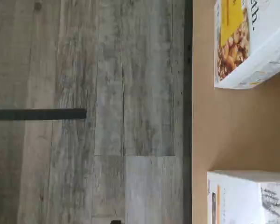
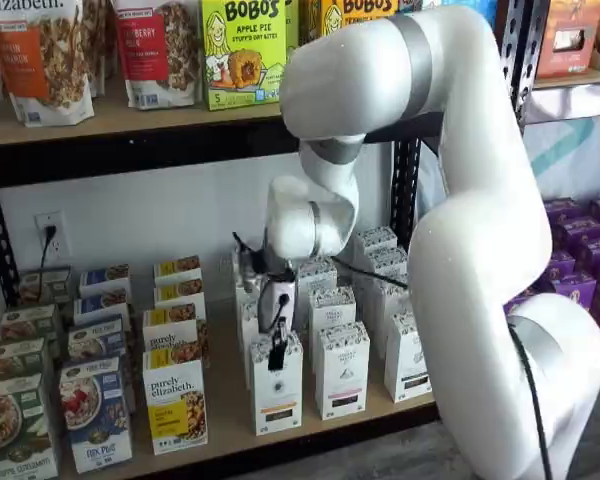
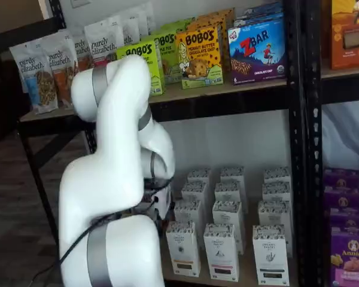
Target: Pick up the white box with a yellow strip in the middle, on the bottom shelf, the fourth box from the left
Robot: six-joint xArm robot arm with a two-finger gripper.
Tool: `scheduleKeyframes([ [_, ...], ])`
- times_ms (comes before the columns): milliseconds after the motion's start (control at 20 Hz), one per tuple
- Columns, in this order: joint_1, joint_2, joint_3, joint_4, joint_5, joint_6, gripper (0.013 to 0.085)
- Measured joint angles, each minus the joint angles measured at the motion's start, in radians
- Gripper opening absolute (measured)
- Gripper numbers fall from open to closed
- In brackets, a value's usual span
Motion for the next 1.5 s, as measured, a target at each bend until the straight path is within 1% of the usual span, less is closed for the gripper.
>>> scheduleKeyframes([
  [50, -0.001, 0.004, -0.011, -0.019, 0.022, 0.018, 0.0850],
  [100, -0.003, 0.015, -0.035, -0.054, 0.061, 0.048, 0.0850],
  [150, -0.004, 0.024, -0.047, -0.065, 0.075, 0.059, 0.0850],
  [300, -0.001, 0.043, -0.065, -0.072, 0.077, 0.068, 0.0850],
  [450, 0.001, 0.061, -0.078, -0.064, 0.059, 0.062, 0.0850],
  [800, -0.010, 0.111, -0.124, -0.076, 0.031, 0.061, 0.0850],
  [1300, -0.053, 0.201, -0.239, -0.085, 0.051, 0.028, 0.0850],
  [1500, -0.064, 0.238, -0.285, -0.095, 0.059, 0.027, 0.0850],
])
